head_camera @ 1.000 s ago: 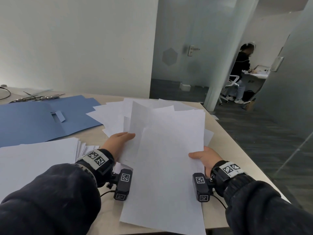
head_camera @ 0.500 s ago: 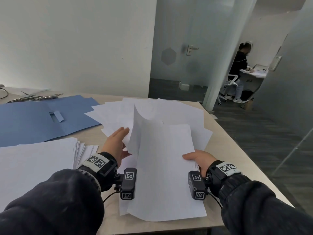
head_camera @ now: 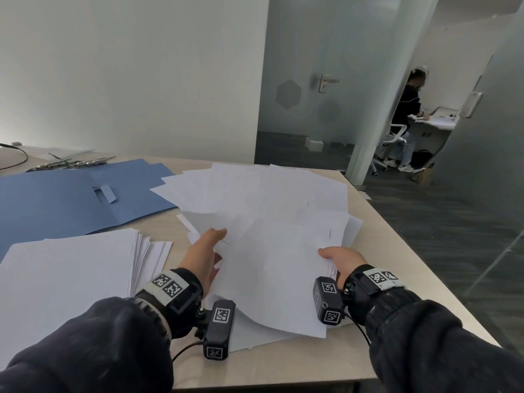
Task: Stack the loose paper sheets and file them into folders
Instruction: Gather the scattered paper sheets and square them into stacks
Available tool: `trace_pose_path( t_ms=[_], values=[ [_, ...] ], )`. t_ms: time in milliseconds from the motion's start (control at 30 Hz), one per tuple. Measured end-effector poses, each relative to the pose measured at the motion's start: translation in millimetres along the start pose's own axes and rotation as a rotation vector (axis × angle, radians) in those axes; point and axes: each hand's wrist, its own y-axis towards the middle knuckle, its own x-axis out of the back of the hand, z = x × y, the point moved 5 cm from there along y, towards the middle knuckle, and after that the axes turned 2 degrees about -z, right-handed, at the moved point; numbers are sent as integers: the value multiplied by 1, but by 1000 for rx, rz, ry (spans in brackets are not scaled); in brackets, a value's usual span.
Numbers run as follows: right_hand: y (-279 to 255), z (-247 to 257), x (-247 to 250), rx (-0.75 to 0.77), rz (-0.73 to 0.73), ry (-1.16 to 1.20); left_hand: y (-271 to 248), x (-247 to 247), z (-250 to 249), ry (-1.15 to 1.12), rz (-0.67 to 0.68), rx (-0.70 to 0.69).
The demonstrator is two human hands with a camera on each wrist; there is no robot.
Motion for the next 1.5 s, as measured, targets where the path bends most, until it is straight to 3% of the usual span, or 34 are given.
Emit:
trace_pose_path(
  t_ms=[100,167,267,333,433,533,667,767,1000,1100,1233,1300,1400,1500],
  values=[
    [-19,6,0,27,-9,-27,-11,-9,7,86,123,23],
    [-17,7,4,58,-10,-53,-17,-8,-1,100,126,-26],
    [4,3,10,107,-14,-155,-13,5,-31,77,23,-211],
    [7,5,12,118,-19,-194,-8,14,-52,32,-77,-256],
    [16,0,14,106,6,-229,7,24,-66,111,-188,-181],
    [3,5,10,93,28,-189,19,27,-64,349,-156,-63],
    [-14,14,13,133,-2,-142,22,28,-51,658,4,143],
    [0,15,19,156,-2,-212,16,19,-44,699,112,262],
    [20,12,18,187,50,-385,42,7,-55,644,-22,151],
    [21,11,17,192,49,-373,40,-7,-47,781,48,138],
    [20,13,21,218,54,-360,30,-9,-30,709,203,304],
    [18,16,23,233,76,-373,27,-12,-32,638,203,293],
    [16,18,19,249,145,-408,31,-15,-36,508,91,234],
    [12,19,12,263,176,-411,40,-19,-33,599,-5,100]
  ],
)
